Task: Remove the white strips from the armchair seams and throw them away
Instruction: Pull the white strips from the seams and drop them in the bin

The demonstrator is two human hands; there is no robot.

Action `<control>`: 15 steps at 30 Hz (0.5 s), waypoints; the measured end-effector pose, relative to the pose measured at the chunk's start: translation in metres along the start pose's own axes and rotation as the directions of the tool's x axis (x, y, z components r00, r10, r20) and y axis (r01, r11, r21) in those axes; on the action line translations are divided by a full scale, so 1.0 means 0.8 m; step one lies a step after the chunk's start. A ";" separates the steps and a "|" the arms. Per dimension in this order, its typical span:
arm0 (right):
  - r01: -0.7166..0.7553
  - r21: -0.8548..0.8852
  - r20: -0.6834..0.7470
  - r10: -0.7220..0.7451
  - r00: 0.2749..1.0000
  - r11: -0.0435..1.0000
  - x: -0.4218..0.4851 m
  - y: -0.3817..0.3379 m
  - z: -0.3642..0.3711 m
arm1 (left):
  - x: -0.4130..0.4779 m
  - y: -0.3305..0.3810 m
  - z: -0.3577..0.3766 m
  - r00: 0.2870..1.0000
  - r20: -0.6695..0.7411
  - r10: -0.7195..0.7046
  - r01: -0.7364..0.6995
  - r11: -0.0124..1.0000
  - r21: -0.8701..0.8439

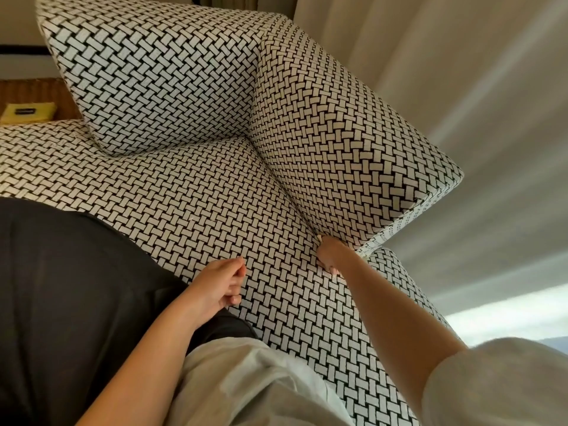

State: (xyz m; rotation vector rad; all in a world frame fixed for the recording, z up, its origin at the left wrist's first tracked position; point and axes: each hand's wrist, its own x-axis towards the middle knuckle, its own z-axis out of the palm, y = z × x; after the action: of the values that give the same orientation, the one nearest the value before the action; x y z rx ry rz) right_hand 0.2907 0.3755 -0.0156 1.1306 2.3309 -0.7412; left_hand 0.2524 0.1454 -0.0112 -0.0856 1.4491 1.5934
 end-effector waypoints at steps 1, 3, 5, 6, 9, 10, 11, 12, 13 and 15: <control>-0.065 0.073 0.024 0.064 0.998 0.995 -0.007 -0.004 -0.001 | -0.001 0.000 0.000 1.000 -0.001 0.003 -0.003 1.000 0.002; -0.044 -0.226 0.023 0.050 0.998 0.973 -0.003 -0.001 0.008 | -0.005 0.001 0.000 1.000 -0.001 0.014 -0.014 1.000 0.001; -0.098 -0.031 -0.076 0.096 0.992 0.995 0.010 0.000 0.016 | -0.008 0.002 0.000 1.000 -0.003 0.026 -0.026 1.000 0.006; -0.110 0.132 -0.146 0.128 0.981 0.985 0.009 -0.001 0.016 | -0.010 0.003 0.000 0.999 -0.008 0.034 -0.034 0.999 0.009; -0.131 0.111 -0.266 0.156 0.951 0.985 0.005 -0.002 0.025 | -0.014 0.004 0.000 0.998 -0.029 0.052 -0.052 0.999 0.014; -0.136 0.082 -0.302 0.155 0.941 0.987 0.006 0.001 0.029 | -0.015 0.004 0.000 0.998 -0.036 0.060 -0.059 0.998 0.016; -0.126 0.072 -0.354 0.143 0.924 0.989 0.008 0.003 0.033 | -0.015 0.004 0.000 0.997 -0.041 0.066 -0.065 0.998 0.019; -0.103 0.073 -0.389 0.123 0.913 0.992 0.006 0.004 0.036 | -0.015 0.004 0.000 0.997 -0.044 0.068 -0.067 0.997 0.023; -0.083 0.086 -0.408 0.111 0.906 0.993 0.007 0.006 0.039 | -0.015 0.004 0.000 0.997 -0.045 0.069 -0.068 0.997 0.030; -0.024 0.104 -0.461 0.070 0.885 0.994 0.007 0.013 0.042 | -0.013 0.004 0.000 0.997 -0.047 0.069 -0.066 0.996 0.059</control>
State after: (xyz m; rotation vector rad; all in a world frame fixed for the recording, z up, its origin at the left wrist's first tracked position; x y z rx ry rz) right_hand 0.3010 0.3630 -0.0473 1.5444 2.6640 -0.6191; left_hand 0.2560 0.1396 -0.0027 -0.0437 1.5492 1.6128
